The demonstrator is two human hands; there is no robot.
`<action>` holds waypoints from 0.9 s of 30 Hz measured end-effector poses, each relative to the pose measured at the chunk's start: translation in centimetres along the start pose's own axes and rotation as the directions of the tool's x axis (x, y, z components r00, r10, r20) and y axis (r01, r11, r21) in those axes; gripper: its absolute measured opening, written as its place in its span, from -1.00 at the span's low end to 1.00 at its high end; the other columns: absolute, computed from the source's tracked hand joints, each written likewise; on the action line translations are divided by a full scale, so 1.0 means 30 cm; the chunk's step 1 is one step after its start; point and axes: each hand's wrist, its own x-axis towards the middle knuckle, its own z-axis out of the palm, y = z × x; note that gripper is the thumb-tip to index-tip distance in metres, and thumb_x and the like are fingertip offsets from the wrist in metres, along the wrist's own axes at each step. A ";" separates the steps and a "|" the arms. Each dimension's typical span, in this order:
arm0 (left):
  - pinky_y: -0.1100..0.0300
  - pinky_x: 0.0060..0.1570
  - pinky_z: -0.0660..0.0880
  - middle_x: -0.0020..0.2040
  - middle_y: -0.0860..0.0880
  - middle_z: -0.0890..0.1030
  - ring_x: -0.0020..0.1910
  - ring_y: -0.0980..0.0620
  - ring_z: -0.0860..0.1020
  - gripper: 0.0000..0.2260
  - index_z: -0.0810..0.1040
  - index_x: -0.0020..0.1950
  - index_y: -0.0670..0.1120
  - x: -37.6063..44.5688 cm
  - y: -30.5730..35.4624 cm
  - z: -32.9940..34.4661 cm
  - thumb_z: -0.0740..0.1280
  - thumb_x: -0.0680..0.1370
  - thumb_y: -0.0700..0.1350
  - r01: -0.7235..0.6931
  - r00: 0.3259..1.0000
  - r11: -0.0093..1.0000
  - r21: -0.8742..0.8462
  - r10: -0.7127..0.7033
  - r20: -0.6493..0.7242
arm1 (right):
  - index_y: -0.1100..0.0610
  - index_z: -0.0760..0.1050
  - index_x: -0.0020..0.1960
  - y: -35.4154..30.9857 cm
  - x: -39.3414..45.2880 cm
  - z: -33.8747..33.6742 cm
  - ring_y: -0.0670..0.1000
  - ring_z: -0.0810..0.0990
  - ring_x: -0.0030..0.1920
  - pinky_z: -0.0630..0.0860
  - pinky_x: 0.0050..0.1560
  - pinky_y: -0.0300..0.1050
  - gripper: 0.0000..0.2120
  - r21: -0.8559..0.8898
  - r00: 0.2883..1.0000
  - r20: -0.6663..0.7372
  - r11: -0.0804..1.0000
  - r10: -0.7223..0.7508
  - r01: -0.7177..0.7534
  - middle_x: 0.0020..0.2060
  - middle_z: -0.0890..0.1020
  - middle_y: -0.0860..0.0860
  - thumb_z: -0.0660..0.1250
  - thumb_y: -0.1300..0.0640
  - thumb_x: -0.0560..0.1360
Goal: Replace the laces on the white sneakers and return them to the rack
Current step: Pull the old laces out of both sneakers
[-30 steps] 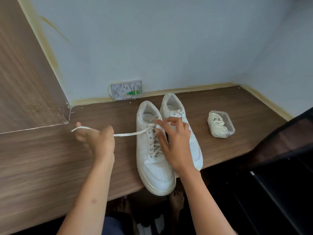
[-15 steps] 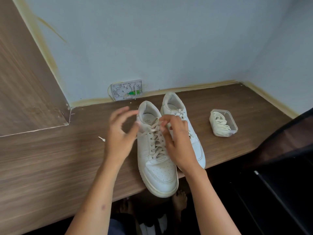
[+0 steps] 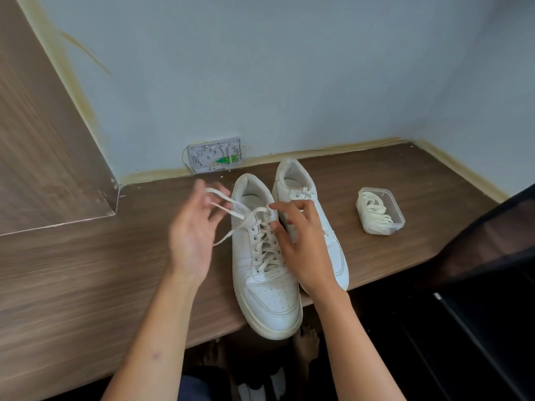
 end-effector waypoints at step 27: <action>0.25 0.19 0.44 0.10 0.09 0.53 0.14 0.20 0.51 -0.81 0.64 0.07 0.03 0.015 -0.114 -0.064 0.31 0.56 -0.19 -0.332 0.942 0.457 0.825 0.202 0.267 | 0.12 0.56 -0.01 -0.047 0.044 -0.157 0.07 0.65 0.07 0.52 0.05 -0.13 -0.82 0.901 0.766 -0.155 0.407 0.624 -0.149 -0.02 0.67 0.10 0.19 0.17 0.63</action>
